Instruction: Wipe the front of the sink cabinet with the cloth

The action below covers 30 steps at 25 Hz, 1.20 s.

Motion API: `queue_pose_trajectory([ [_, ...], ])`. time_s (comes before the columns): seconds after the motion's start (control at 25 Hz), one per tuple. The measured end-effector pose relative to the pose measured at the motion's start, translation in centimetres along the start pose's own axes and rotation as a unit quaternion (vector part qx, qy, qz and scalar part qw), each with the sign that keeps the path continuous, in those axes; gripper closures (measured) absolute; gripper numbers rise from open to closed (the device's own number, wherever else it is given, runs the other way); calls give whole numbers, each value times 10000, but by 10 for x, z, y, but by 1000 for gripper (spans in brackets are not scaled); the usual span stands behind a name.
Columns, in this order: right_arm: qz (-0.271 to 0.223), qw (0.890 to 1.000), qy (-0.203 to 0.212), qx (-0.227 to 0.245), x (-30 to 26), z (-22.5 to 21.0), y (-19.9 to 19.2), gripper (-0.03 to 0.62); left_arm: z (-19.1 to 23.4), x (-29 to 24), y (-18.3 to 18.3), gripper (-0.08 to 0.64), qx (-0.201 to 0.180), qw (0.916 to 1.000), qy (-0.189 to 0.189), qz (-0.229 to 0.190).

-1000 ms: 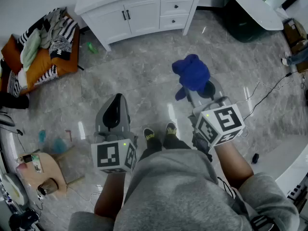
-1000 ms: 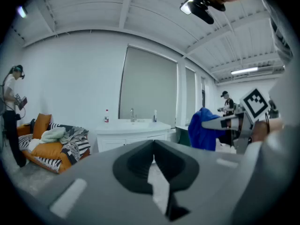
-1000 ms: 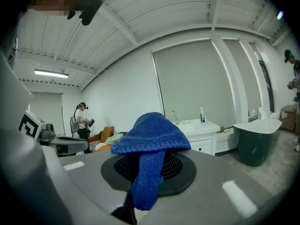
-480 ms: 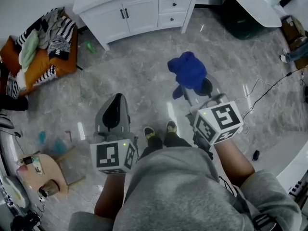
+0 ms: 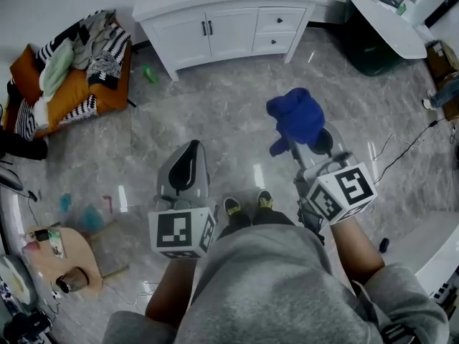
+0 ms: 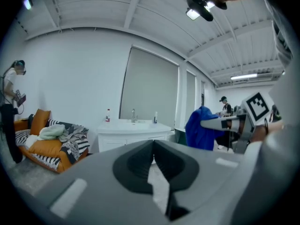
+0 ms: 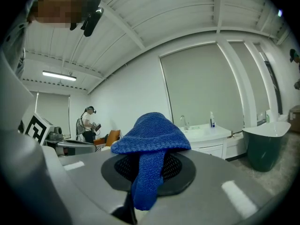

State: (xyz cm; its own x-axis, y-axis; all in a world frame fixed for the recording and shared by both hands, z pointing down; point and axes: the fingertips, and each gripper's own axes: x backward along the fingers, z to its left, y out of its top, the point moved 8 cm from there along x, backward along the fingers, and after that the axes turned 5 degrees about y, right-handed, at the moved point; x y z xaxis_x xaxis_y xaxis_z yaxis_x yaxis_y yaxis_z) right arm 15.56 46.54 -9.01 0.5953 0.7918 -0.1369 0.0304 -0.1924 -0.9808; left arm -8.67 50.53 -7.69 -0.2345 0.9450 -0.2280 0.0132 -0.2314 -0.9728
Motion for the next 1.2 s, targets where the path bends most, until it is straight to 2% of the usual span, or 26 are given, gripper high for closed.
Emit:
queue_pose_trajectory([
  [0.12, 44, 9999, -48, 125, -7, 12, 2, 525, 15, 6, 0, 551, 70, 10000, -25, -46],
  [0.32, 74, 9999, -65, 42, -17, 25, -1, 525, 35, 12, -5, 551, 112, 9999, -5, -21],
  [0.68, 45, 9997, -39, 221, -37, 24, 0, 525, 46, 0, -2, 551, 23, 9998, 21, -180],
  [0.96, 18, 10000, 28, 31, -71, 2, -5, 525, 56, -29, 2, 551, -109, 9998, 122, -112],
  [1.2, 89, 9998, -6, -181, -115, -45, -7, 525, 62, -92, 9, 551, -162, 9998, 101, 49],
])
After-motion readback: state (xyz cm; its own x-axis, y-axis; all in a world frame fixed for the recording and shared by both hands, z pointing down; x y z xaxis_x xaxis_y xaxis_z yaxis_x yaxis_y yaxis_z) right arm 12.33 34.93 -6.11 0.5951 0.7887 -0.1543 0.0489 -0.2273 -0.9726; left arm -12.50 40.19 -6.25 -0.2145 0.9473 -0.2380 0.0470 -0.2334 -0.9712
